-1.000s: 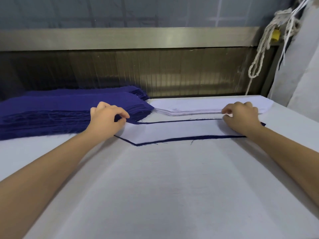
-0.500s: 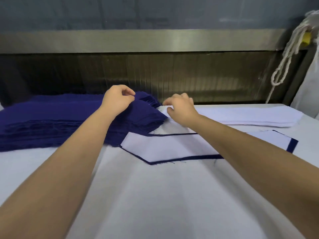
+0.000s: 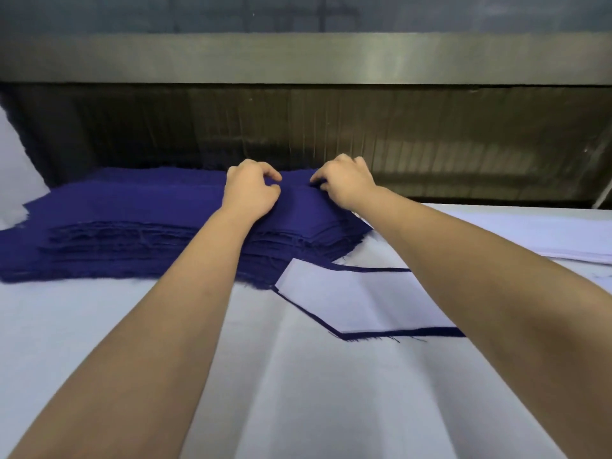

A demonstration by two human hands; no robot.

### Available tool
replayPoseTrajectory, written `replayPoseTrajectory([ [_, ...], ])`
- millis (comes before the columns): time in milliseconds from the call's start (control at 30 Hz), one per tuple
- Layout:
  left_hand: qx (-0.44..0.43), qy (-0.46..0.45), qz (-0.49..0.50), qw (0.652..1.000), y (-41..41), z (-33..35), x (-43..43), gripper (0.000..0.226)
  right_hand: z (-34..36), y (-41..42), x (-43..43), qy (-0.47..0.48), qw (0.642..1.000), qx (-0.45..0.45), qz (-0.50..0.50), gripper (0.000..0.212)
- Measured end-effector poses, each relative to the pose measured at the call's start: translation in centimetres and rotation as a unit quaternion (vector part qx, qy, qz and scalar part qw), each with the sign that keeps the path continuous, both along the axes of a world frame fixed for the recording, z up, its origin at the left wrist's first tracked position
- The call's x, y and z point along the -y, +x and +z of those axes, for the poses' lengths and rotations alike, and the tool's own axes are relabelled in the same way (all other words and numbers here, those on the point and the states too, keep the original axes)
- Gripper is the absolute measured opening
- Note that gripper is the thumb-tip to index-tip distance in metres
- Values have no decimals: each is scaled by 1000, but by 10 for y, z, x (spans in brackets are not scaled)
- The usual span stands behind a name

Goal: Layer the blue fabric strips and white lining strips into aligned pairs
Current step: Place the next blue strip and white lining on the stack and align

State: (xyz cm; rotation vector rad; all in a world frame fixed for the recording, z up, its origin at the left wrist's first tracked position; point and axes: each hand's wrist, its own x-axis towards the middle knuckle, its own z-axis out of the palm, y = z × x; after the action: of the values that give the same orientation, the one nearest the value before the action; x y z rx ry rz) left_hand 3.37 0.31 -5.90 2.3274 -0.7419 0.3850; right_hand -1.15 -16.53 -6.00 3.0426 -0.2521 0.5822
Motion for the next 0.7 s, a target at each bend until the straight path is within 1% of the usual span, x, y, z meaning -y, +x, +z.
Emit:
replayPoseTrajectory([
  [267, -37, -10, -4, 999, 2, -5, 2, 23, 6, 7, -1, -34, 999, 37, 10, 28],
  [433, -46, -22, -10, 999, 3, -5, 1, 23, 10, 11, -6, -58, 994, 92, 11, 26],
  [500, -50, -27, -13, 998, 3, -5, 0, 23, 14, 11, -6, -34, 995, 87, 15, 24],
  [600, -61, -25, -22, 998, 4, -4, 0, 26, 19, 8, -4, 51, 995, 74, 42, 22],
  [700, -74, -33, -26, 996, 5, -3, 0, 26, 19, 6, -6, 49, 993, 104, 39, 24],
])
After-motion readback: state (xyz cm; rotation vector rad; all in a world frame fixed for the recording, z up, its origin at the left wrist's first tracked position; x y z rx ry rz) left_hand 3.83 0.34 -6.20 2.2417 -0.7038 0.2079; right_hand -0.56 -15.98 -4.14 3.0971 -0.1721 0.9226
